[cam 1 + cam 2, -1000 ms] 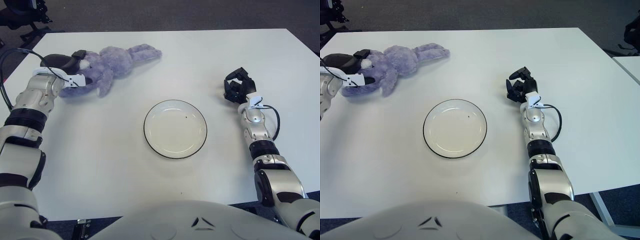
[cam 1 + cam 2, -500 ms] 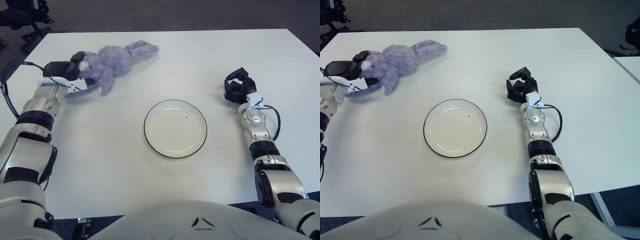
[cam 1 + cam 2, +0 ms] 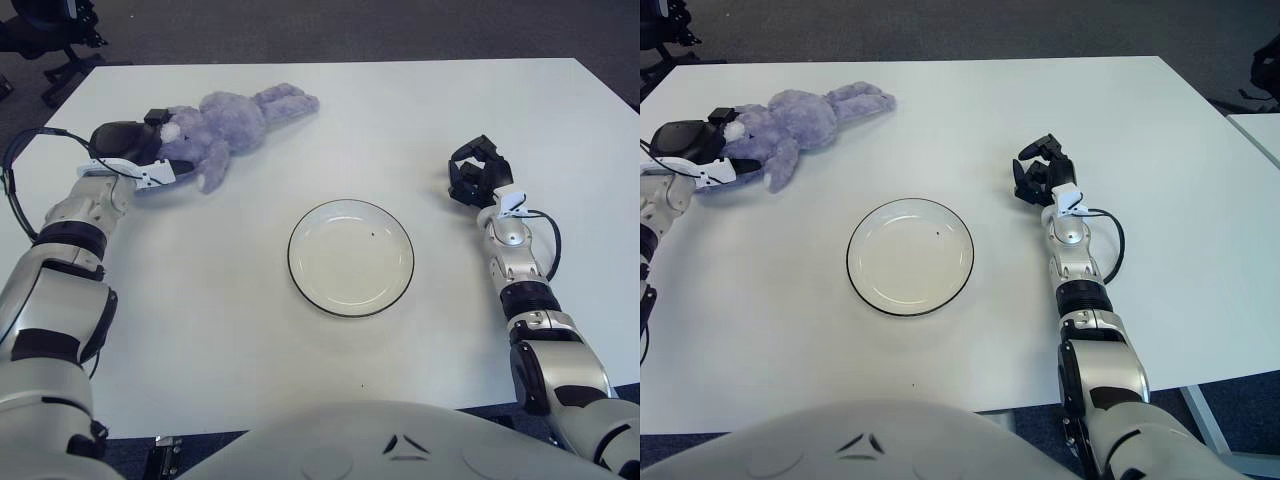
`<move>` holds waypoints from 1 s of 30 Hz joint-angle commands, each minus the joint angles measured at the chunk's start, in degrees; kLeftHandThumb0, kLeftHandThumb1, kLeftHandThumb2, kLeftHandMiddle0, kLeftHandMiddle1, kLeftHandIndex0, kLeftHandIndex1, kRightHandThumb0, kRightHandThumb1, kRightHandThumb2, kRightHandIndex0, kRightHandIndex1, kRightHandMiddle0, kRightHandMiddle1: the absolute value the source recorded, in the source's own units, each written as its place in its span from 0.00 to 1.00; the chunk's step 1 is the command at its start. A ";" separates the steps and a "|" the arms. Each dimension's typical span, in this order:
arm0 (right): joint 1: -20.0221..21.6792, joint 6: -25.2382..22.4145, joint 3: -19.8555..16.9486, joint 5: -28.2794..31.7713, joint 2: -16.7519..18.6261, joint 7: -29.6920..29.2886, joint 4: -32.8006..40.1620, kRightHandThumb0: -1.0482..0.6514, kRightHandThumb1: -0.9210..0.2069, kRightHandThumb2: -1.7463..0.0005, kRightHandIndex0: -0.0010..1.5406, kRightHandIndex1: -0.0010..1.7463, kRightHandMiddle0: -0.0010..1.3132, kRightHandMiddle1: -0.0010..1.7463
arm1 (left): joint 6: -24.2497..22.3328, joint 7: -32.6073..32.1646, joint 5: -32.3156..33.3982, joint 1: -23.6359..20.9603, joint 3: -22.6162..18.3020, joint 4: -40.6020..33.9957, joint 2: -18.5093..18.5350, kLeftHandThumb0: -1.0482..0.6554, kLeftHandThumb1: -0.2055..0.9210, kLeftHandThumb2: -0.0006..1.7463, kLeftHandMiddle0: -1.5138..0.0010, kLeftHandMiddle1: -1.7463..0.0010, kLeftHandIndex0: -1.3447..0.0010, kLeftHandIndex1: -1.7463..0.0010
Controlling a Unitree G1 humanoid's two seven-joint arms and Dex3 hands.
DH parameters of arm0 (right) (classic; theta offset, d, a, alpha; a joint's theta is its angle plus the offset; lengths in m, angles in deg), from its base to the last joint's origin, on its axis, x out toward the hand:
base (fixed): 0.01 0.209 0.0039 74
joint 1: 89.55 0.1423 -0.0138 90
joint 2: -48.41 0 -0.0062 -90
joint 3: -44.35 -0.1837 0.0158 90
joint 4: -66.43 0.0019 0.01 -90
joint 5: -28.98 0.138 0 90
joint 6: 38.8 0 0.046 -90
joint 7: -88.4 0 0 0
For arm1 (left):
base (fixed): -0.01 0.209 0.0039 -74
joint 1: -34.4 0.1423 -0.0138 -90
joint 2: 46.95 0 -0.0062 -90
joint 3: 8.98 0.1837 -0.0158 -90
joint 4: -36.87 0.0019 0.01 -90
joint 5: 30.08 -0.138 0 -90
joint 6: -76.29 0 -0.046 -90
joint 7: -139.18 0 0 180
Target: Put the doll into the plate.
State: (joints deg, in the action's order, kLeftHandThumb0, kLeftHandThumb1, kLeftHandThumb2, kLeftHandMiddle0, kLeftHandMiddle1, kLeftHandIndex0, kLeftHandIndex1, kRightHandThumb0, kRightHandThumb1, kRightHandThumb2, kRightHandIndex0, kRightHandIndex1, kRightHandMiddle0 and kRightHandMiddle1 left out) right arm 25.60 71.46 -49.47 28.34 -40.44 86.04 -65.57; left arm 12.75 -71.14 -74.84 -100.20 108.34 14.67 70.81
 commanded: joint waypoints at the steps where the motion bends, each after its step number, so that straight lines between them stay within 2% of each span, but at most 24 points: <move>1: -4.74 -5.61 1.18 -1.18 0.95 1.65 -3.29 0.38 0.27 0.48 0.57 1.00 0.30 1.00 | 2.97 -1.82 -2.33 1.99 2.47 0.89 -0.80 0.61 0.98 0.08 0.59 0.30 0.53 0.31; 9: -4.63 -5.67 1.25 -1.16 0.92 1.71 -3.43 0.38 0.27 0.48 0.57 1.00 0.30 1.00 | 6.54 -8.91 -3.87 1.60 4.33 -0.26 -0.64 0.61 0.98 0.09 0.60 0.28 0.55 0.30; 11: -4.59 -5.72 1.27 -1.17 0.90 1.77 -3.49 0.38 0.27 0.48 0.57 1.00 0.30 1.00 | 7.91 -11.91 -4.99 1.34 5.08 -2.06 -0.38 0.49 0.99 0.09 0.50 0.11 0.56 0.26; 15: -4.57 -5.75 1.31 -1.19 0.89 1.79 -3.51 0.38 0.27 0.48 0.57 1.00 0.30 1.00 | 8.48 -16.57 -6.97 1.11 6.20 -3.45 -0.23 0.42 1.00 0.09 0.44 0.02 0.56 0.24; 27: -4.51 -5.81 1.29 -1.25 0.94 1.95 -3.51 0.38 0.27 0.47 0.57 1.00 0.30 1.00 | 8.32 -30.45 -11.50 0.51 7.93 -5.14 -1.44 0.40 1.00 0.11 0.45 0.00 0.59 0.21; 28: -4.48 -5.83 1.30 -1.26 0.94 1.98 -3.53 0.38 0.27 0.47 0.57 1.00 0.30 1.00 | 8.51 -31.86 -11.97 0.33 8.11 -5.50 -1.56 0.40 0.97 0.15 0.45 0.00 0.60 0.19; 30: -4.44 -5.85 1.31 -1.30 0.93 2.02 -3.55 0.38 0.27 0.47 0.57 1.00 0.30 1.00 | 8.69 -34.21 -12.83 -0.04 8.46 -6.17 -1.77 0.39 0.83 0.36 0.43 0.00 0.65 0.10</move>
State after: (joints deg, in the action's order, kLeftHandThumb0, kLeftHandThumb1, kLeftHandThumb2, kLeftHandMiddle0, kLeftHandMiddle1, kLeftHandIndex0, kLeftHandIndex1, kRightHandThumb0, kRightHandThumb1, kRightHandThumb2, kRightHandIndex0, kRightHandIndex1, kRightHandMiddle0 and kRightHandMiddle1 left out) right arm 25.92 71.11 -49.47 28.34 -40.58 86.64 -65.54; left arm 20.91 -101.66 -86.20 -100.04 116.06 9.75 69.52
